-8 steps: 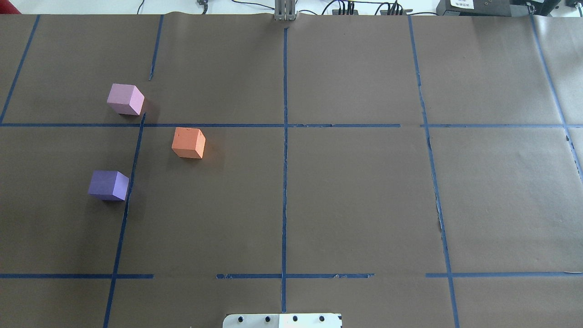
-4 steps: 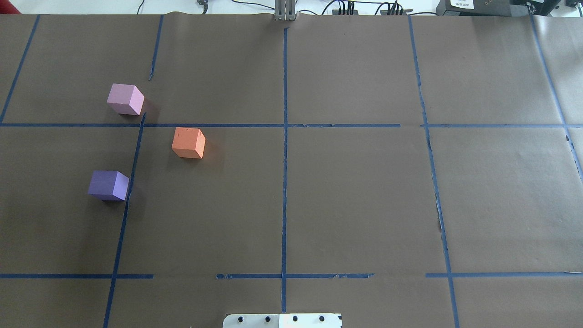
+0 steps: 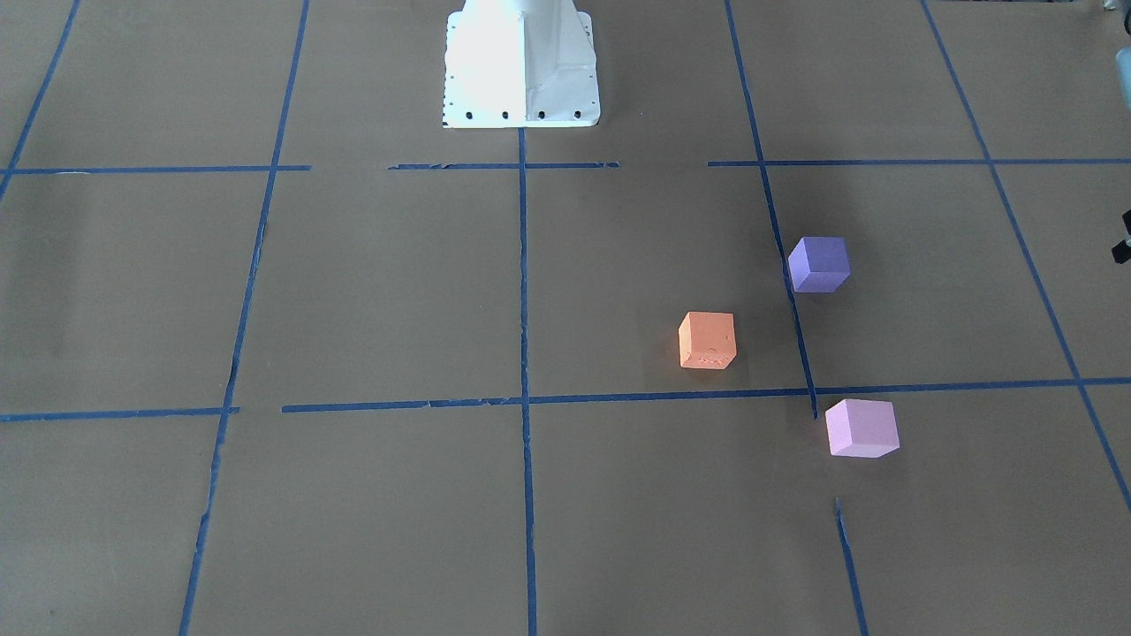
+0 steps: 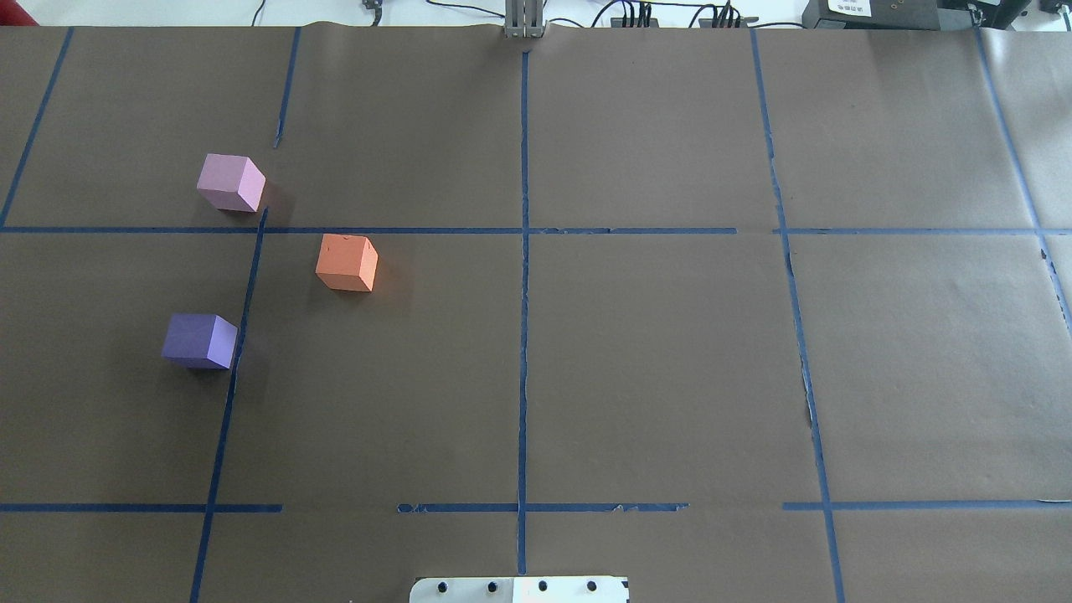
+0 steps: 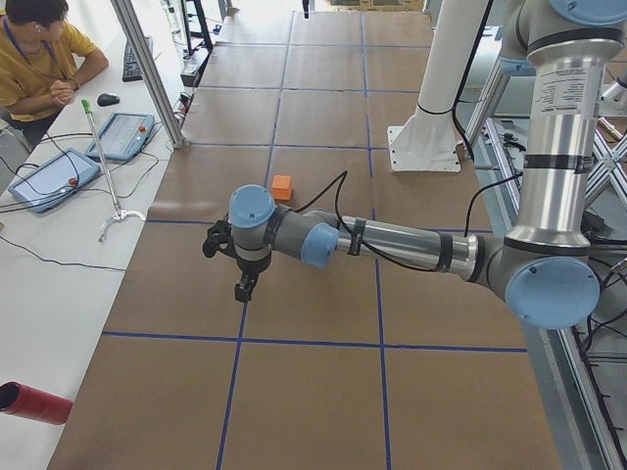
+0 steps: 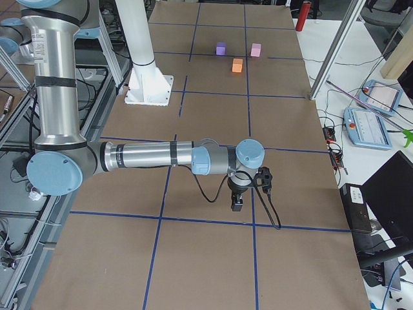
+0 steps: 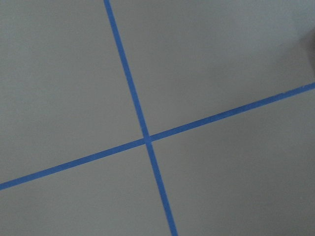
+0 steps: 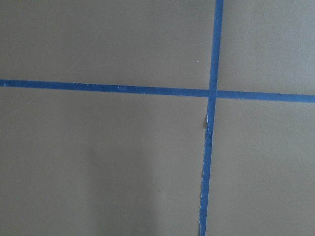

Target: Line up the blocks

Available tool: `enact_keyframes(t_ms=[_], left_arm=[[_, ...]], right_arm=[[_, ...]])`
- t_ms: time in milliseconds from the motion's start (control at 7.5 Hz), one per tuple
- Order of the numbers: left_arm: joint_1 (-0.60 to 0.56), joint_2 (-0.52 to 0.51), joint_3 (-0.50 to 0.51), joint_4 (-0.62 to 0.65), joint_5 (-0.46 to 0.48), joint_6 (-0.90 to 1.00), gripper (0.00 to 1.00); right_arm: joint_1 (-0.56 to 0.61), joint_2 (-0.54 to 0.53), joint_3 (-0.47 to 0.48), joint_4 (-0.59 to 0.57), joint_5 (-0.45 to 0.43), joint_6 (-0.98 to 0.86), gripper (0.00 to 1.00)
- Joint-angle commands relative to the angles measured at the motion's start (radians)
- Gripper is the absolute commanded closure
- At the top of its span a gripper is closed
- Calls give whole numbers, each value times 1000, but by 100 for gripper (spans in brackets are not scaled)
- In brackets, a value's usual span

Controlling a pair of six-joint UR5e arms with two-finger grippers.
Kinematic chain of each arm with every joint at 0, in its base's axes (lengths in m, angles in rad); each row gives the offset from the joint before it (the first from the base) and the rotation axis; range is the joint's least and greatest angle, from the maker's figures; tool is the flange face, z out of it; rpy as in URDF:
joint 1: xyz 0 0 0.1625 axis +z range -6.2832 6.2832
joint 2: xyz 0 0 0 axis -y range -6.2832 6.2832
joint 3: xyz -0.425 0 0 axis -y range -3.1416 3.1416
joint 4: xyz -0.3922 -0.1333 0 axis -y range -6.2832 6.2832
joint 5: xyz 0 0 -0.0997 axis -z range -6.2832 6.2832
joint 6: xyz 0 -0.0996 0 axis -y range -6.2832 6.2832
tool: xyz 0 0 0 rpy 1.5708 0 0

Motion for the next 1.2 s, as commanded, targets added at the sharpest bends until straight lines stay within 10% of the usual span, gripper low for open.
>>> enact_keyframes(t_ms=[0,400,1067], left_arm=[[187,-197,-11,-2,11,-334,0],[509,-456,103,-5,218,-670,0],[629,-456,139,-6,284,-774,1]], right_arm=[[0,0,0,0,0,0,0],[0,0,-1,0,0,0,0],[0,0,-1,0,0,0,0]])
